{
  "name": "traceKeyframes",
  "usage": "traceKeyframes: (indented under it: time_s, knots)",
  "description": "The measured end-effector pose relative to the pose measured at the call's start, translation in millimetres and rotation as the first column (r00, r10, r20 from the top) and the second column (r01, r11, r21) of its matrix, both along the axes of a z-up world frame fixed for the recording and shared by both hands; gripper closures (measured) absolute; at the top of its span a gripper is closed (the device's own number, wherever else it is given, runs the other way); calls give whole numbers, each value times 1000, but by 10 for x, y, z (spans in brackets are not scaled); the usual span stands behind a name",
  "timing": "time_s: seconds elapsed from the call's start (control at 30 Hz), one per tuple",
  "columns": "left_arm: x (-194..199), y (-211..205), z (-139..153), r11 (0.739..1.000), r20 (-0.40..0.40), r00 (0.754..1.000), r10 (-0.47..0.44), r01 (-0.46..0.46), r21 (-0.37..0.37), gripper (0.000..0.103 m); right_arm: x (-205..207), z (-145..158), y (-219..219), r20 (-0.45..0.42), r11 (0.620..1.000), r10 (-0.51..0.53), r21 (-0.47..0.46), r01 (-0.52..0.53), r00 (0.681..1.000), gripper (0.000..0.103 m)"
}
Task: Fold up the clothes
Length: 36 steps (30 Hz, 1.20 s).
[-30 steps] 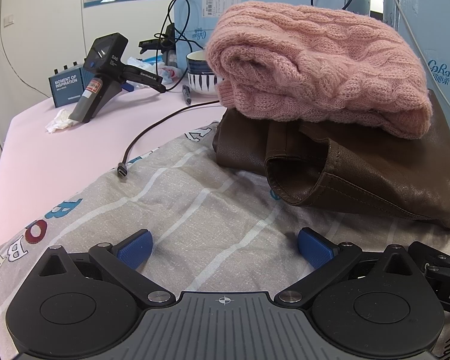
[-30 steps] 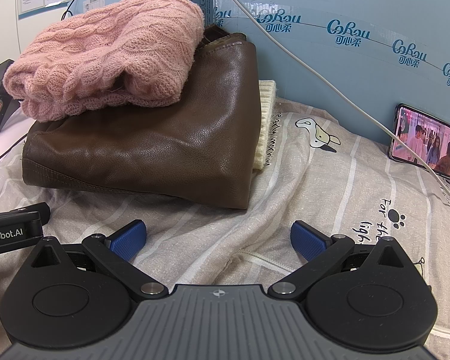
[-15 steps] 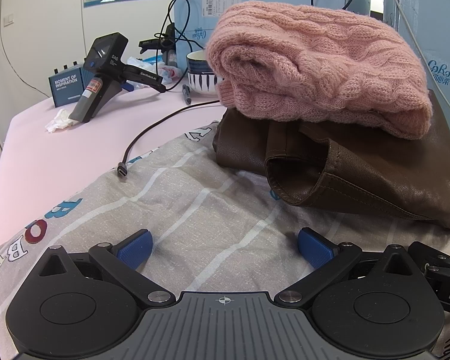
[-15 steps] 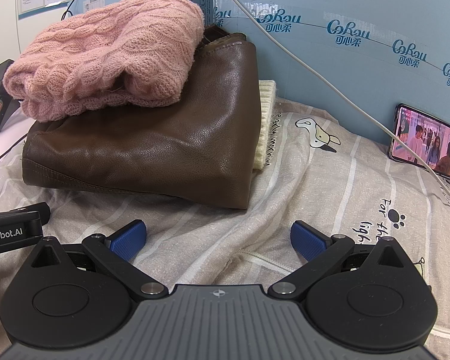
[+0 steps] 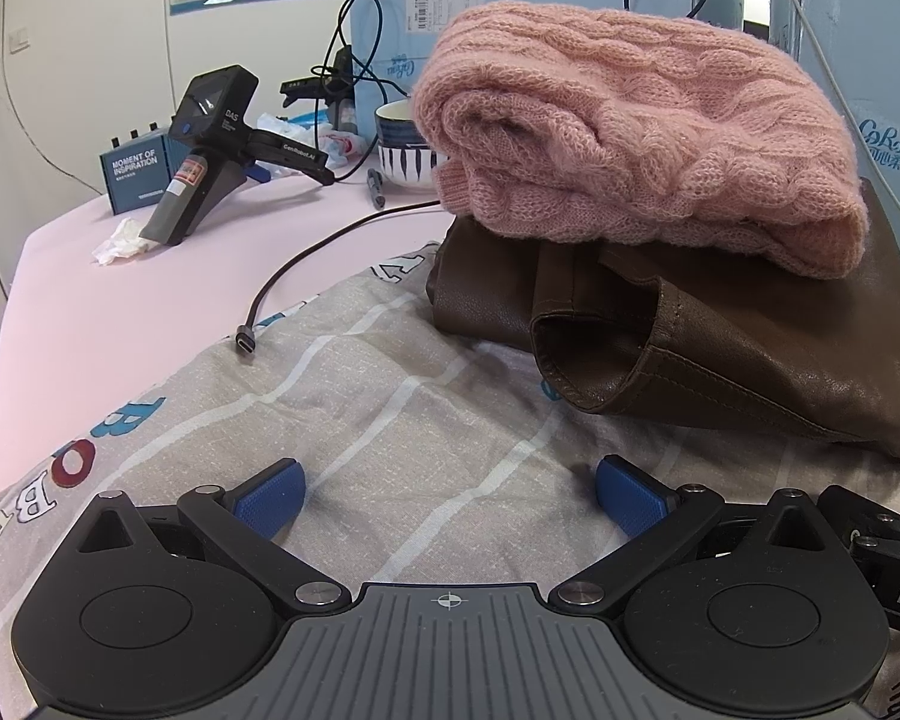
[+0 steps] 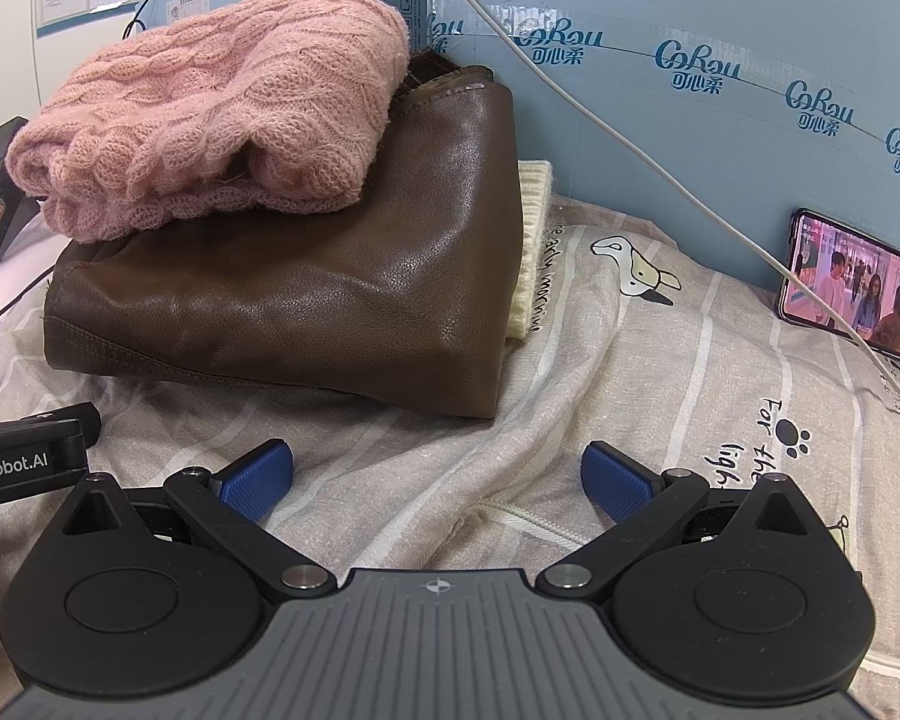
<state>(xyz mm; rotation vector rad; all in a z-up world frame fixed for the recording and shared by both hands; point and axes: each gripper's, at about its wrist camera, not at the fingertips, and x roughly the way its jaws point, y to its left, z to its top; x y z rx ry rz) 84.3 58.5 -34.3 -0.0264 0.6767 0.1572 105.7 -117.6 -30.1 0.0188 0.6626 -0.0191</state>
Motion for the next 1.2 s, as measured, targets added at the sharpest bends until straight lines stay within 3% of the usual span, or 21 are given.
traceKeyframes:
  time_s: [0.37, 0.6, 1.2]
  knots:
    - [-21, -49, 26, 1000, 13, 1000, 17, -17, 23, 0, 4, 3, -9, 2, 1000, 1, 8, -1, 1000, 0]
    - [-103, -126, 95, 996, 86, 996, 30, -37, 76, 0, -23, 30, -52, 15, 999, -5, 35, 4, 1000, 0]
    - [-141, -98, 109, 998, 119, 993, 27, -34, 55, 0, -121, 150, -88, 64, 998, -3, 58, 0, 998, 0]
